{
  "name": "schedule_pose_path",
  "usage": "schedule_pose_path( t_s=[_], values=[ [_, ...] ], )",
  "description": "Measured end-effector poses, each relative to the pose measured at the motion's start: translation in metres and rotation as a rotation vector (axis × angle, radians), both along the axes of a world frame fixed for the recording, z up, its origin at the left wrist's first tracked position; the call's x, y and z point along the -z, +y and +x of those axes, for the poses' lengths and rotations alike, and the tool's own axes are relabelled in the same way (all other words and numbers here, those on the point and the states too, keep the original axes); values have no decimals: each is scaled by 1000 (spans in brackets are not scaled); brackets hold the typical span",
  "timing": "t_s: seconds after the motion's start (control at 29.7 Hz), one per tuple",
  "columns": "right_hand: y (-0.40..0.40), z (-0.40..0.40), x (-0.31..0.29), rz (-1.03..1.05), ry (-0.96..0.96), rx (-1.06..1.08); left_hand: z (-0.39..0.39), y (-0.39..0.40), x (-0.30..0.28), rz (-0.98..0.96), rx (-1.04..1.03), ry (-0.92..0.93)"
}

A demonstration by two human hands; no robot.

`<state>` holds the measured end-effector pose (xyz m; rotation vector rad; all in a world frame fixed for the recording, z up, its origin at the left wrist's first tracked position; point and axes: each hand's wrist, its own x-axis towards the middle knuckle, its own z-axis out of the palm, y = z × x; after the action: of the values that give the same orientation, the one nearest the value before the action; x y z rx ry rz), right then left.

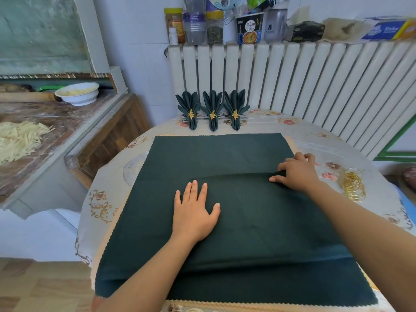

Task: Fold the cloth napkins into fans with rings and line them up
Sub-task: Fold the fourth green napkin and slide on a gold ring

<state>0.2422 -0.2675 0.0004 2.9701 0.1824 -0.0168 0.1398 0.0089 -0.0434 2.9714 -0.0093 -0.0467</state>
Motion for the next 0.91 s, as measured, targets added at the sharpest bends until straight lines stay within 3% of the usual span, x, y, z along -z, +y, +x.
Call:
schedule_pose_path(
  t_s=[0.24, 0.37, 0.51, 0.61, 0.81, 0.91],
  values=[
    [-22, 7, -6, -162, 28, 192, 0, -1, -1, 2, -11, -4],
    [-16, -5, 8, -15, -90, 322, 0, -2, -1, 8, -15, 5],
    [32, -38, 22, 253, -225, 154, 1, -1, -1, 8, -18, 10],
    [79, -79, 30, 439, -176, 16, 0, -2, -1, 13, -16, 6],
    [114, -129, 47, 414, -24, -21, -2, -5, -5, 5, -14, 6],
    [116, -127, 48, 373, -13, -3, -7, -9, -11, 128, 19, -80]
  ],
)
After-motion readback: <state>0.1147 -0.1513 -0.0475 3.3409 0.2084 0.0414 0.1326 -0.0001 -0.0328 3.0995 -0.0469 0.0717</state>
